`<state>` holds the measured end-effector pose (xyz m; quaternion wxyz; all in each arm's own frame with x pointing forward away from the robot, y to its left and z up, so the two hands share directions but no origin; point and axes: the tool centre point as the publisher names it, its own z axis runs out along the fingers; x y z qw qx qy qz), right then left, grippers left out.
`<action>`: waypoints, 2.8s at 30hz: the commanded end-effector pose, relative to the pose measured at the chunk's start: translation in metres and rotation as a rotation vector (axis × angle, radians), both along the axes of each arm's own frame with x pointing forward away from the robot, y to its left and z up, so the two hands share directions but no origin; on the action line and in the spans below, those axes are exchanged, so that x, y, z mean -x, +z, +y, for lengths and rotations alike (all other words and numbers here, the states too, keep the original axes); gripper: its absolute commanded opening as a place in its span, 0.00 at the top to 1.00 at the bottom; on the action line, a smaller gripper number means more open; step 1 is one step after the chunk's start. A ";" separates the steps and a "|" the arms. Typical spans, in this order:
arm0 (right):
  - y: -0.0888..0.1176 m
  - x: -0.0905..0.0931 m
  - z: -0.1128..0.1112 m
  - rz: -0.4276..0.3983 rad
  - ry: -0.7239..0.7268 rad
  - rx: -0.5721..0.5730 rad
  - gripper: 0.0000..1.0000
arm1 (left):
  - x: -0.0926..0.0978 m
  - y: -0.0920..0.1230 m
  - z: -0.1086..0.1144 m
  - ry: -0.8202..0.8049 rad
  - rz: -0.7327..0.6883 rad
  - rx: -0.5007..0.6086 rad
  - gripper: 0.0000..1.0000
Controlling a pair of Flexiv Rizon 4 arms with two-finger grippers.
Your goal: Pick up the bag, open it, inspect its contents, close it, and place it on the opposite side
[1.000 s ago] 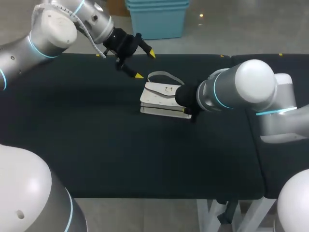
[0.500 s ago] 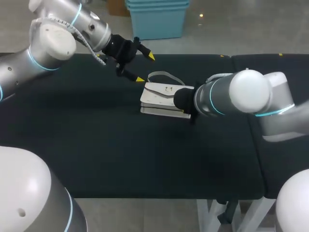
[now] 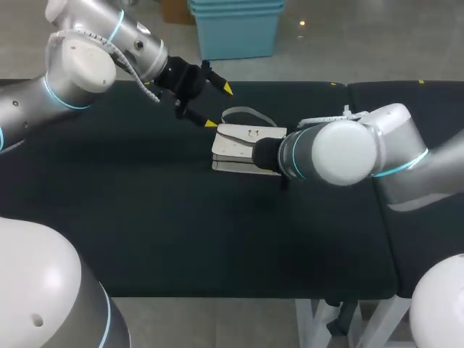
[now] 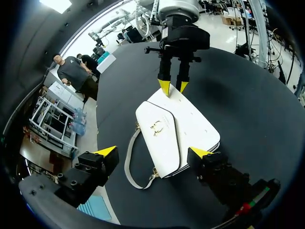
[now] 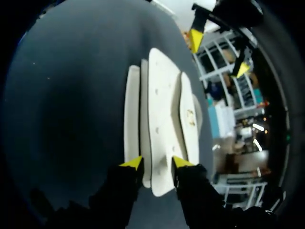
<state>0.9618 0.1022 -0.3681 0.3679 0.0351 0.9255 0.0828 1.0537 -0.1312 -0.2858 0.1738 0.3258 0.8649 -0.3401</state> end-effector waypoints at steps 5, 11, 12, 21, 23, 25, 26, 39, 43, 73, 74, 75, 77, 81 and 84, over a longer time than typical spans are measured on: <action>-0.005 -0.002 0.004 -0.008 -0.031 0.047 0.72 | -0.002 -0.003 0.000 -0.012 0.003 0.008 0.00; -0.006 -0.006 0.002 -0.015 -0.048 0.078 0.80 | -0.003 -0.004 0.000 -0.013 0.001 0.005 0.00; -0.006 -0.006 0.002 -0.017 -0.054 0.086 0.82 | -0.003 -0.004 0.000 -0.013 -0.001 0.004 0.00; -0.007 -0.006 0.001 -0.025 -0.072 0.108 1.00 | -0.002 -0.006 -0.001 -0.004 -0.014 0.003 0.00; -0.008 -0.005 0.000 -0.026 -0.075 0.107 1.00 | 0.000 -0.006 -0.001 0.003 -0.032 0.011 0.00; -0.009 -0.004 0.000 -0.027 -0.086 0.104 1.00 | 0.004 -0.007 -0.001 -0.001 -0.052 0.023 0.00; -0.009 -0.003 0.000 -0.026 -0.095 0.097 1.00 | 0.005 -0.008 -0.002 -0.004 -0.064 0.023 0.00; -0.009 -0.002 0.000 -0.024 -0.101 0.093 1.00 | 0.006 -0.009 -0.002 -0.002 -0.067 0.022 0.00; -0.009 -0.002 0.000 -0.024 -0.101 0.093 1.00 | 0.012 -0.017 -0.003 -0.111 -0.090 0.063 0.00; -0.019 -0.002 0.006 -0.059 -0.106 0.119 1.00 | 0.014 -0.037 -0.017 -0.221 -0.174 0.163 0.19; -0.019 -0.002 0.006 -0.059 -0.106 0.119 1.00 | 0.014 -0.038 -0.017 -0.222 -0.173 0.162 0.20; -0.019 -0.002 0.006 -0.059 -0.106 0.119 1.00 | 0.014 -0.038 -0.017 -0.221 -0.174 0.162 0.21; -0.018 -0.002 0.006 -0.068 -0.101 0.113 1.00 | 0.015 -0.039 -0.017 -0.221 -0.173 0.166 0.22; -0.017 -0.002 0.008 -0.093 -0.101 0.109 1.00 | 0.016 -0.040 -0.018 -0.229 -0.178 0.162 0.27; -0.016 -0.002 0.008 -0.101 -0.104 0.105 1.00 | 0.016 -0.040 -0.018 -0.233 -0.179 0.158 0.28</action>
